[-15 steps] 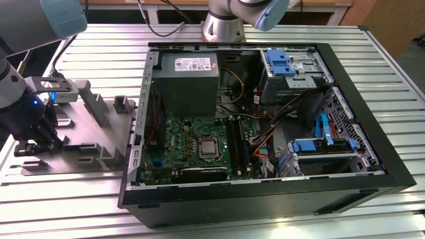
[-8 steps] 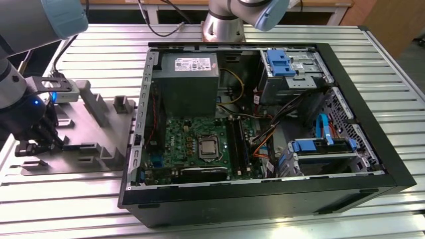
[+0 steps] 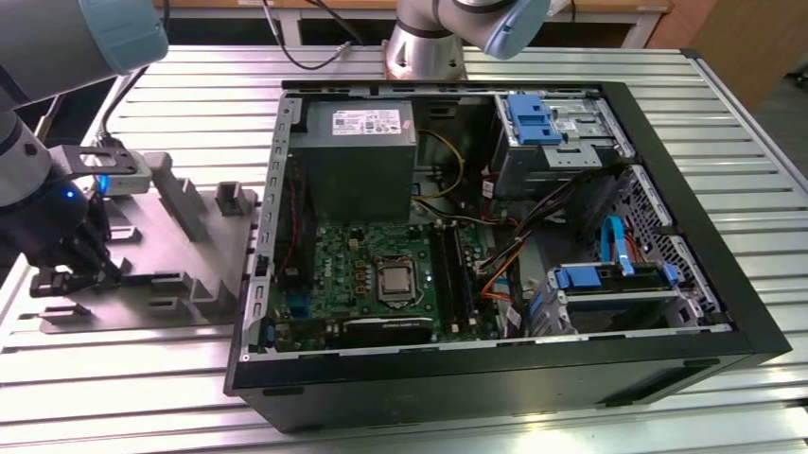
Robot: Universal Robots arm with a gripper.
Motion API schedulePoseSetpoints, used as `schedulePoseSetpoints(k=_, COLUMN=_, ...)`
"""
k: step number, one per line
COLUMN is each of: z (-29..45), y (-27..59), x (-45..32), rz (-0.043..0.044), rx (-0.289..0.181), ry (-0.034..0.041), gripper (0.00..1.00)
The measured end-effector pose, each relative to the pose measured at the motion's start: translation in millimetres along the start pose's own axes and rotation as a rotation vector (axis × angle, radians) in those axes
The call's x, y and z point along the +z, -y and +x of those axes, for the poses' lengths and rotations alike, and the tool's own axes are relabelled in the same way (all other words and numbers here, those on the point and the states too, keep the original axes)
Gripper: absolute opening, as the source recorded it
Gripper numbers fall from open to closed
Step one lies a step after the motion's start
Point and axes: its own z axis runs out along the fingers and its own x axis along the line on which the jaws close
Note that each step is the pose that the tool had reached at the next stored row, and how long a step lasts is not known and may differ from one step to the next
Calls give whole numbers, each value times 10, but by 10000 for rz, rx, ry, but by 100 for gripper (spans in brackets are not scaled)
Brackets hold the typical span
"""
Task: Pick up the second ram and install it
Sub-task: 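Pick up the second ram and move it above second insertion slot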
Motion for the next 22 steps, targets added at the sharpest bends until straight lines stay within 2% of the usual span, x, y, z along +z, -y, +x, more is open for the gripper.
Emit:
schedulePoseSetpoints(k=1, z=0, y=1, x=0, rz=0, rx=-1, ry=1, gripper=17)
schedulePoseSetpoints(k=2, z=0, y=2, x=0, rz=1, rx=0, ry=1, gripper=11)
schedulePoseSetpoints(k=9, z=0, y=7, x=0, rz=0, rx=32, ry=1, gripper=11)
schedulePoseSetpoints(k=14, z=1, y=7, x=8, rz=20, rx=920, ry=40, gripper=11)
schedulePoseSetpoints(k=19, z=0, y=8, x=7, rz=26, rx=968, ry=46, gripper=11)
schedulePoseSetpoints(k=22, z=-1, y=5, x=-48, rz=23, rx=931, ry=43, gripper=11)
